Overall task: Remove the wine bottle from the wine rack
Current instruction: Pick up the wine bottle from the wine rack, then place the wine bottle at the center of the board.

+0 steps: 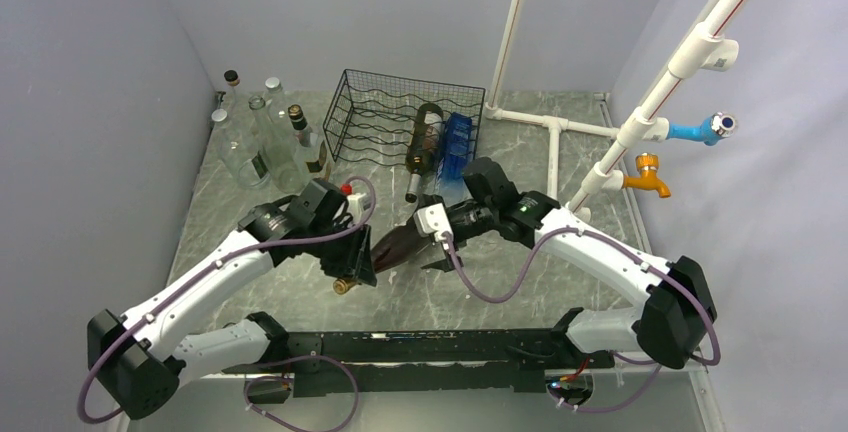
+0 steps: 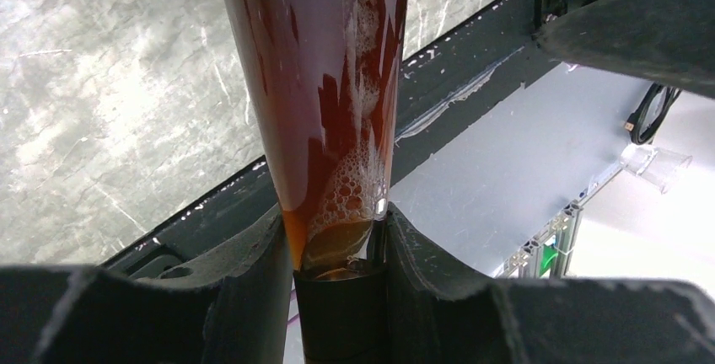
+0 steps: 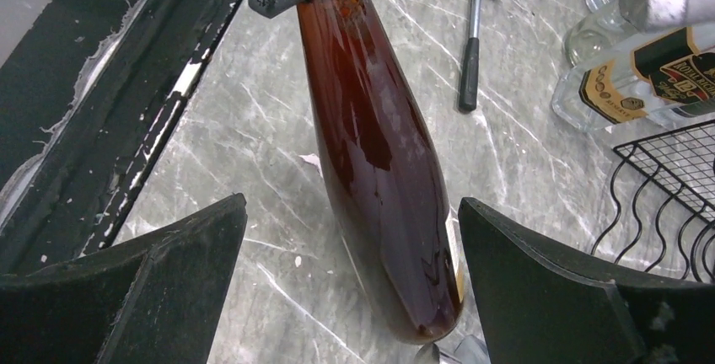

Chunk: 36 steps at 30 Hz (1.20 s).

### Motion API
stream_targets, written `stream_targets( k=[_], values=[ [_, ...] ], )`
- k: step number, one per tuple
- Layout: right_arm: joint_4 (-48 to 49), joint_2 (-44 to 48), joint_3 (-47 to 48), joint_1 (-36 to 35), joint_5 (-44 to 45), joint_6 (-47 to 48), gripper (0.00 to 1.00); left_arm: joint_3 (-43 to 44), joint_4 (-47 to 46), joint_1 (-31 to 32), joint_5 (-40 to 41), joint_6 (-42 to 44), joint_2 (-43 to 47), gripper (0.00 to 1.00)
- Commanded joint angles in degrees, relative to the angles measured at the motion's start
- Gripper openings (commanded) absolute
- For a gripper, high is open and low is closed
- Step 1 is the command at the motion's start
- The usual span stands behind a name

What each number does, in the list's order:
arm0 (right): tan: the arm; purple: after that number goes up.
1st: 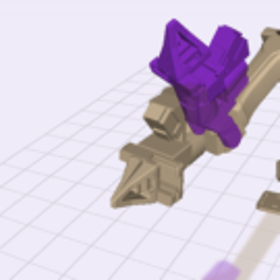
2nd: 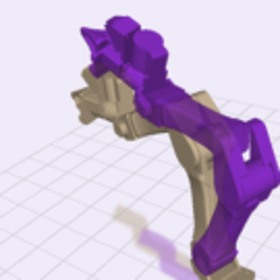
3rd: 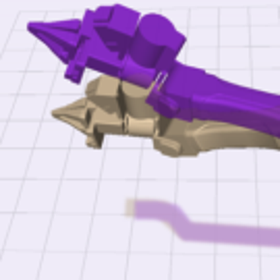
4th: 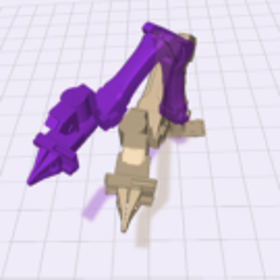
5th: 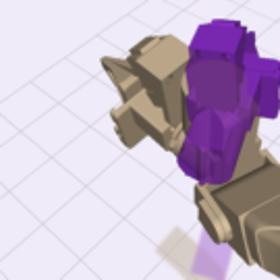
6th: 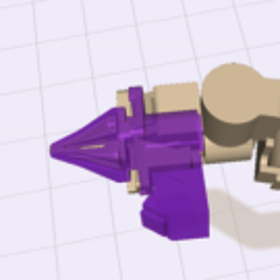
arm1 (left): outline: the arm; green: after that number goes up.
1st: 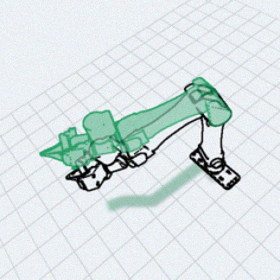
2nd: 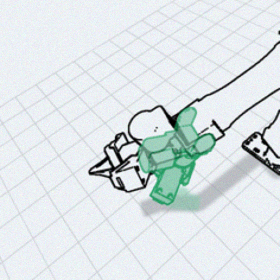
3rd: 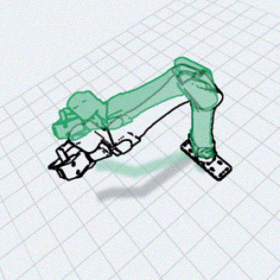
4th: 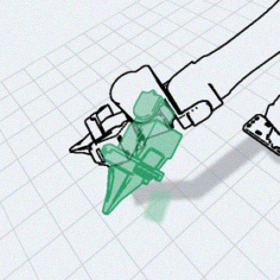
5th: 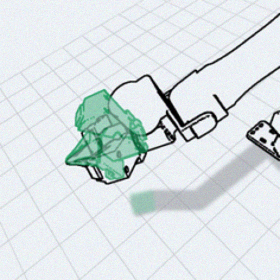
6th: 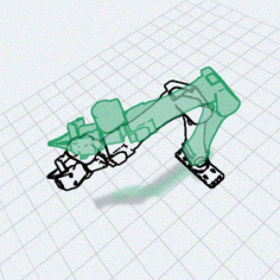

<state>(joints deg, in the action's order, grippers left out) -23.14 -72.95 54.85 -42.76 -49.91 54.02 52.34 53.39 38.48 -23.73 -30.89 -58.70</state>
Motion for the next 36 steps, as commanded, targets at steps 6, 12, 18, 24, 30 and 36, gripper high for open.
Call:
stream_targets(
  k=[6,12,18,24,30,36],
  values=[
    [8.00,0.23,-2.73,-4.92,7.35,-0.96,1.00,9.07,-10.50,2.10,-8.60,2.41,-3.11,0.00],
    [10.40,-0.88,-3.92,-8.50,12.47,-0.30,1.00,10.25,-11.47,2.30,-10.47,2.53,-5.10,0.00],
    [12.65,-2.76,-4.90,-12.04,16.23,-0.24,0.99,11.56,-11.39,2.30,-11.91,3.13,-6.91,0.00],
    [16.21,-4.80,-5.69,-14.01,19.47,-2.29,0.97,13.30,-9.03,2.30,-11.63,4.21,-7.16,0.00],
    [20.53,-6.76,-6.16,-15.66,23.08,-5.11,0.91,12.95,-8.09,2.30,-11.95,4.06,-6.08,0.00],
    [21.33,-8.09,-5.97,-17.85,24.15,-5.57,0.80,12.94,-7.77,2.30,-12.46,3.39,-4.80,0.00]
  ],
)
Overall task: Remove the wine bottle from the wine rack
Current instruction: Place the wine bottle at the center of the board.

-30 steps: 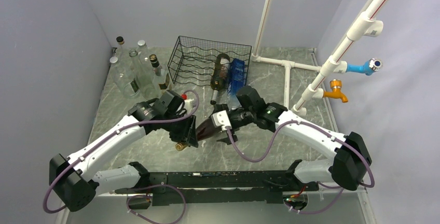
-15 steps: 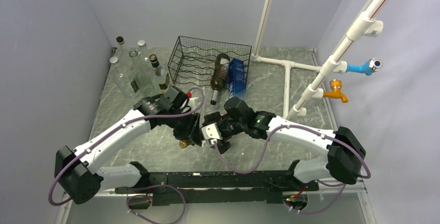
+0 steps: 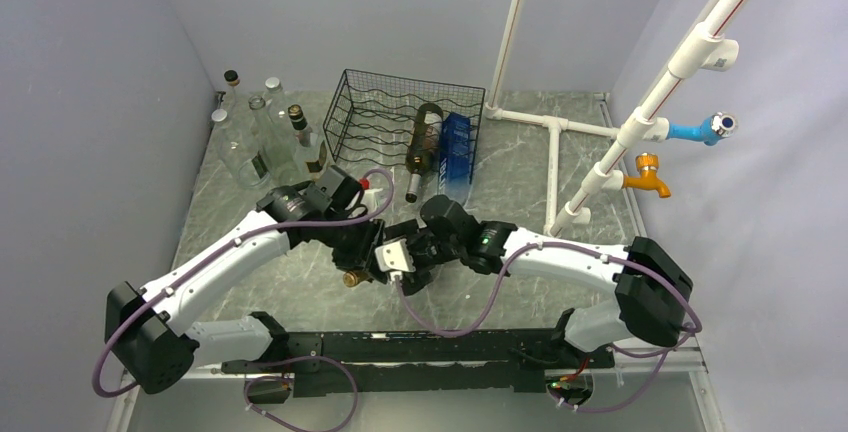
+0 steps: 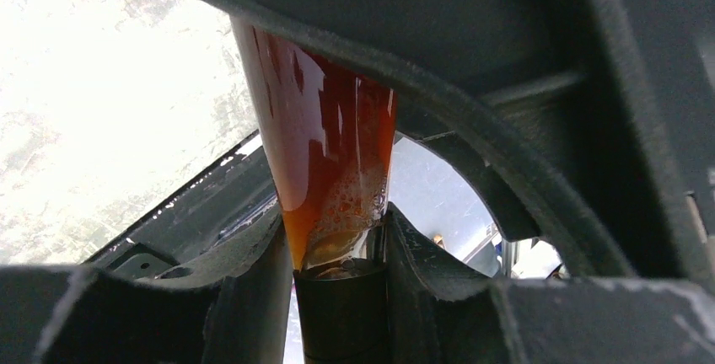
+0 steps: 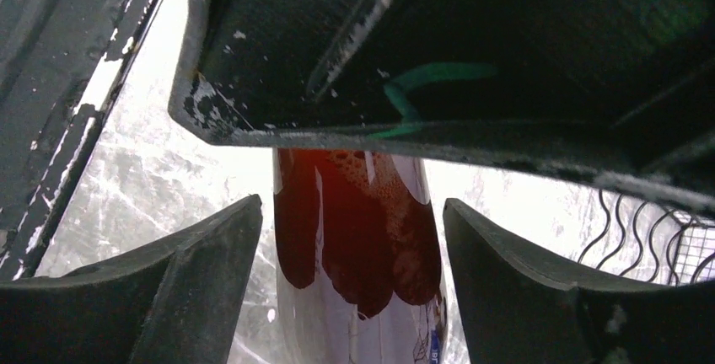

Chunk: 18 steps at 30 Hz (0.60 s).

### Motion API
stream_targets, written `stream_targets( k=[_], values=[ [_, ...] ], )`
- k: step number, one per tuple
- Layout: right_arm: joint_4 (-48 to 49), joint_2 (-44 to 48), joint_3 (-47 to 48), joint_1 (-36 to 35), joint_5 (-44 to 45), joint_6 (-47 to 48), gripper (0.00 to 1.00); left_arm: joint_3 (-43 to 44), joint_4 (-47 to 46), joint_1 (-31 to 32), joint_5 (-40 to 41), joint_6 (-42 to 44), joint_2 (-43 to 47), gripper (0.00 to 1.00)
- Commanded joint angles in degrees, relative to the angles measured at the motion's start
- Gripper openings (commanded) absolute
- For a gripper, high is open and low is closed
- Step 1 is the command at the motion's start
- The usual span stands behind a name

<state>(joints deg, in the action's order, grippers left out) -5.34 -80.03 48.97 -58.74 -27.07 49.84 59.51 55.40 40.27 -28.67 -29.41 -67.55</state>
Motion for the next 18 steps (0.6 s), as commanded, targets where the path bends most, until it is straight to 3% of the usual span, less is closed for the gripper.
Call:
stream_targets(
  k=[1,4,9,14,18],
  values=[
    [3.32,-1.13,0.15,-2.24,1.40,-1.41,0.77,5.84,-9.66,0.49,-7.62,1.90,4.15,0.00],
    [2.05,-1.51,1.16,-2.85,1.04,-1.69,0.64,6.14,-8.88,0.50,-7.64,1.90,4.44,0.00],
    [0.17,-1.43,2.40,-2.93,-0.32,-2.66,0.33,6.09,-8.60,0.50,-6.98,1.60,5.25,0.02],
    [-0.43,-1.82,3.02,-2.87,-1.32,-3.40,0.18,5.50,-9.31,0.42,-6.20,0.82,5.97,0.24],
    [-0.81,-2.24,3.24,-2.63,-2.19,-4.15,0.14,4.65,-9.97,0.42,-6.09,0.19,6.57,0.33]
  ],
)
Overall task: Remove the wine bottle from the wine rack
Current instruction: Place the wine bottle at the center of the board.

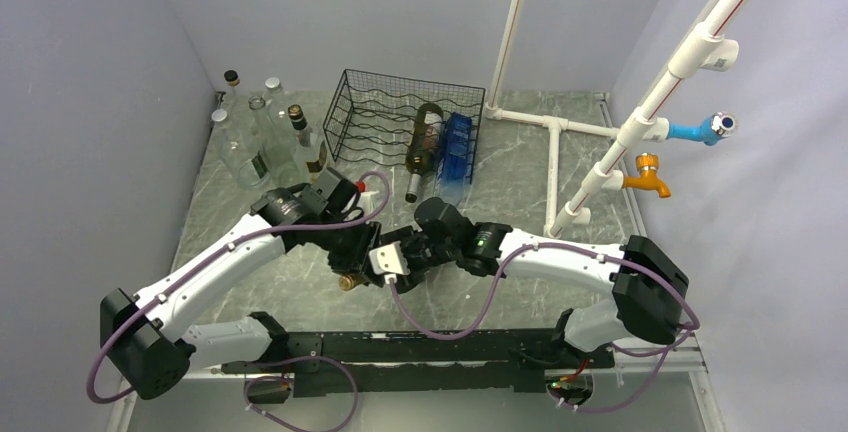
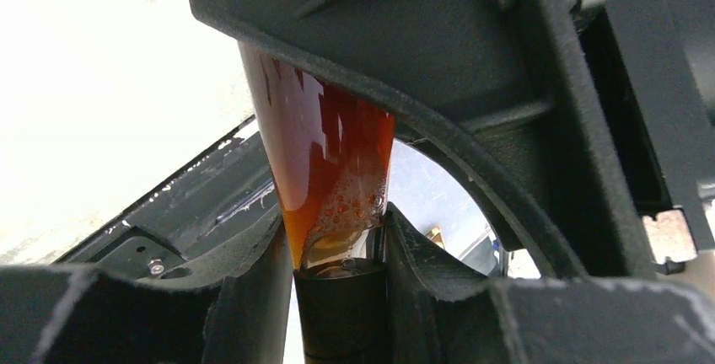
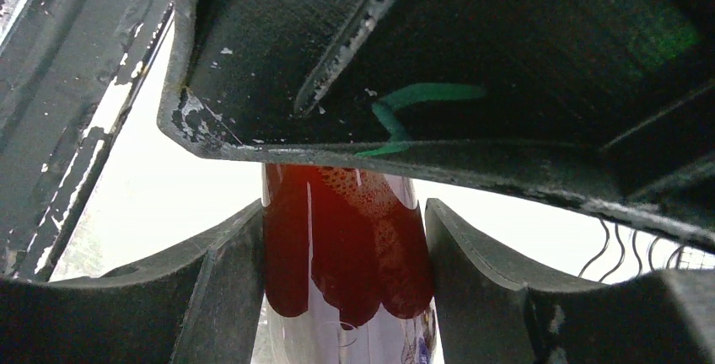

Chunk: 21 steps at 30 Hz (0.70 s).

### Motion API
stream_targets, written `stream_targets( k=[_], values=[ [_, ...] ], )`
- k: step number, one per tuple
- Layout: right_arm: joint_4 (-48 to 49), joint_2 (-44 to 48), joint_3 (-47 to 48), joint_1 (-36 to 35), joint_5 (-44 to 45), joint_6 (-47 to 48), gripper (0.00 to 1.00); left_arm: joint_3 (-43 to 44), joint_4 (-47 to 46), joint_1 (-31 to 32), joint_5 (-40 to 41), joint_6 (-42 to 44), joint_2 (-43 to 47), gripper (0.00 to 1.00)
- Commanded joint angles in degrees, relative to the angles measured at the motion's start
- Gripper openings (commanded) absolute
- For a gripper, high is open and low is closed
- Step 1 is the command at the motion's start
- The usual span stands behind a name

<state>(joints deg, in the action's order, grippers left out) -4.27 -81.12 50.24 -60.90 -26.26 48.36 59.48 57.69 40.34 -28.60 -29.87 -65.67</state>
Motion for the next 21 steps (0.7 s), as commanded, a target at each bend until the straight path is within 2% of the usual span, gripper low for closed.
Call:
stream_targets(
  k=[1,15,21],
  values=[
    [-1.88,-1.20,2.05,-0.30,-3.26,-2.88,0.13,4.45,-12.37,0.36,-6.10,0.54,4.86,0.36],
    [-2.68,-0.79,2.19,2.66,-7.91,-4.59,0.11,3.36,-13.69,0.27,-4.74,-0.51,7.67,0.71],
    [-3.52,0.17,2.35,4.29,-10.91,-5.08,0.10,4.26,-13.96,0.18,-0.07,-0.53,10.06,0.87]
  ],
)
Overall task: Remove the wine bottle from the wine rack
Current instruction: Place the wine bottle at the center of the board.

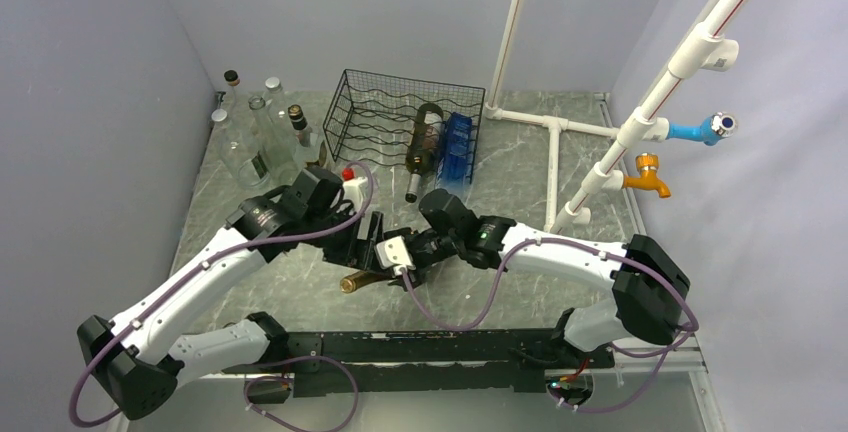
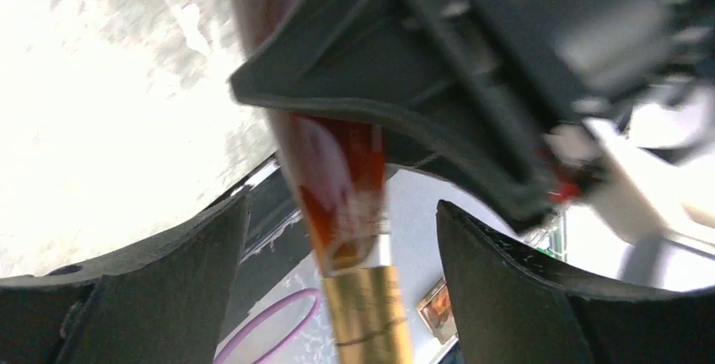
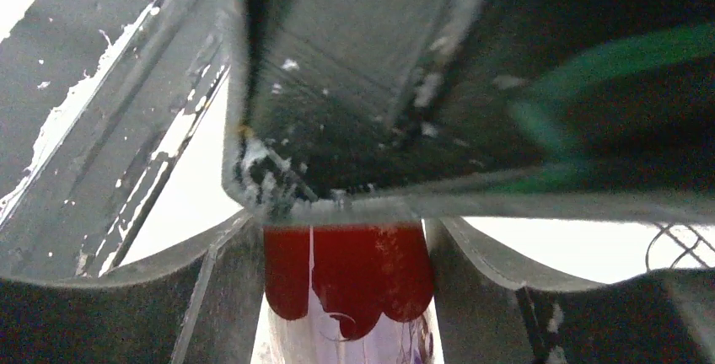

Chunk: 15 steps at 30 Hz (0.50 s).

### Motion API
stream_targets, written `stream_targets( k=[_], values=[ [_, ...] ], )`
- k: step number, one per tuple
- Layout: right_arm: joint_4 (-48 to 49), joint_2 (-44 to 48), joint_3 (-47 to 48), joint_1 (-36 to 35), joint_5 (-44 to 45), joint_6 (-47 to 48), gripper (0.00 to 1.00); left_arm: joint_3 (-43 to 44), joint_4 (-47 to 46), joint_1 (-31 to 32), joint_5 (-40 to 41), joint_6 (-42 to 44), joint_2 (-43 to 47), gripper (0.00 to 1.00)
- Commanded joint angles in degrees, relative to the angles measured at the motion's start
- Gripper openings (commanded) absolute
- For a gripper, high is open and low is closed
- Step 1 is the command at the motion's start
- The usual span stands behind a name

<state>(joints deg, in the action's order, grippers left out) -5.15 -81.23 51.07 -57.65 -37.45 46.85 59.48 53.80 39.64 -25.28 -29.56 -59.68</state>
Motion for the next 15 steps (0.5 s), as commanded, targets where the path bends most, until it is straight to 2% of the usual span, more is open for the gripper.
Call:
stream_targets(
  k=[1,9,15],
  values=[
    [-2.63,0.49,1.49,1.43,-0.30,-3.86,0.10,4.13,-10.45,0.88,-2.78,-0.99,4.51,0.90],
    [-2.04,0.09,1.27,2.98,-2.54,-5.67,0.09,1.75,-14.63,0.81,-2.31,-2.65,5.73,0.93],
    [-0.72,-2.20,1.16,3.15,0.45,-6.69,0.08,-1.58,-14.69,0.79,0.73,-2.60,5.78,0.93]
  ],
)
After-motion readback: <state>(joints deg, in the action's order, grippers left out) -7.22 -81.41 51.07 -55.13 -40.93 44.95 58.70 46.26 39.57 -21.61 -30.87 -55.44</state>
